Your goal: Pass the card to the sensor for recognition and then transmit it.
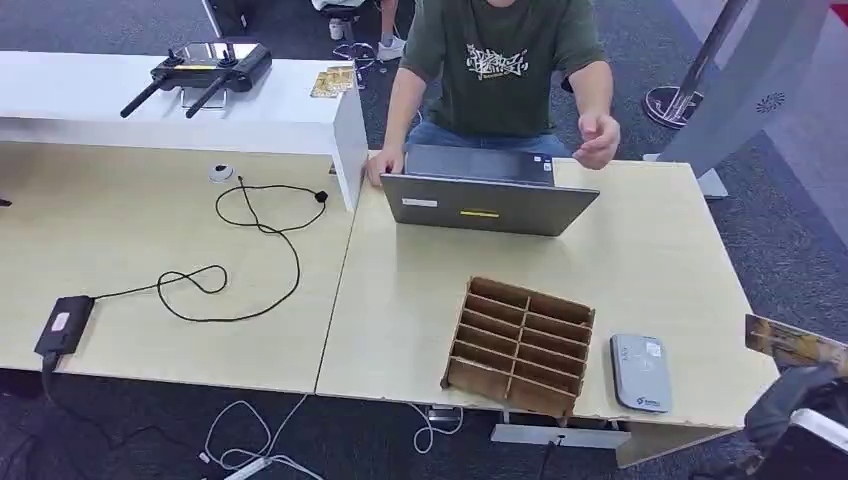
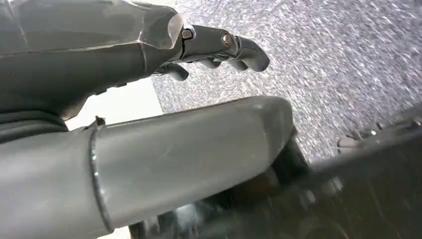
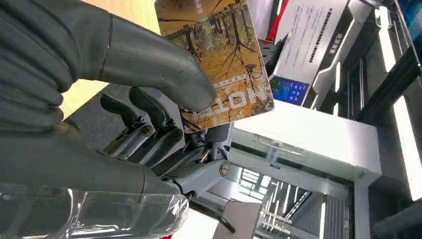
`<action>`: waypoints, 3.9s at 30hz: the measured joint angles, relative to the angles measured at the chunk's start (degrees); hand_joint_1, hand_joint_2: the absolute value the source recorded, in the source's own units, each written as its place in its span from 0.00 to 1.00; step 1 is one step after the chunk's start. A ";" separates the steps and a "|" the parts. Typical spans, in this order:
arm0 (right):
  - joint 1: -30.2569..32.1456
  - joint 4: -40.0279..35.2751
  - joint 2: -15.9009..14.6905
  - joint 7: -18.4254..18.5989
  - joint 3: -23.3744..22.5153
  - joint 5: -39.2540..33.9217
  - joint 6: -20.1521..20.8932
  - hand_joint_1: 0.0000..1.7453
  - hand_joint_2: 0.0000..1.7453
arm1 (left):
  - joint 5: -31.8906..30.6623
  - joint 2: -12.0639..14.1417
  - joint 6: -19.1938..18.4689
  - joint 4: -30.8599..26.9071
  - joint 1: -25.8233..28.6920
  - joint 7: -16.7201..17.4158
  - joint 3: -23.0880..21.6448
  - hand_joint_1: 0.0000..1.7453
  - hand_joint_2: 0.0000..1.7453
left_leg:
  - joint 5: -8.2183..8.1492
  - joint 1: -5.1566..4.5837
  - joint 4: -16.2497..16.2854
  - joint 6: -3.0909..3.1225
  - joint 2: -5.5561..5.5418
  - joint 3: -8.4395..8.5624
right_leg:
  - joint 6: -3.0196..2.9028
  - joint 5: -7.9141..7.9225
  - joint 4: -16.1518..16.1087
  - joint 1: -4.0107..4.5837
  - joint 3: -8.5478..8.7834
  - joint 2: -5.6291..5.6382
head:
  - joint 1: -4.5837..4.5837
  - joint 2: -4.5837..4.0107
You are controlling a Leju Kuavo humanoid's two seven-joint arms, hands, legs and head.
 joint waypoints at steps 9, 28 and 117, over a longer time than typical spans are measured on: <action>-2.06 0.46 0.72 -1.68 -1.16 7.69 0.00 1.00 1.00 | -1.05 0.61 -1.09 0.15 -0.15 0.48 0.55 0.00 0.00 | 0.01 0.00 0.00 0.00 0.02 0.00 | 0.00 0.00 0.02 -0.01 0.01 0.02 | 0.02 0.00; -13.32 6.14 5.57 -10.56 -6.32 26.08 0.00 1.00 1.00 | -2.69 0.92 -2.34 0.22 -0.75 0.55 0.83 0.00 0.00 | 0.02 0.00 0.00 -0.03 0.00 0.00 | 0.00 0.01 0.05 -0.01 0.02 0.02 | 0.02 0.00; -52.26 59.14 -7.45 35.98 27.60 65.53 -0.15 0.00 1.00 | -14.45 -0.90 -0.88 0.22 -1.82 -2.16 2.19 0.00 0.00 | 0.11 0.01 0.02 -0.03 -0.02 0.00 | -0.04 0.06 0.09 0.00 -0.01 0.00 | 0.02 0.00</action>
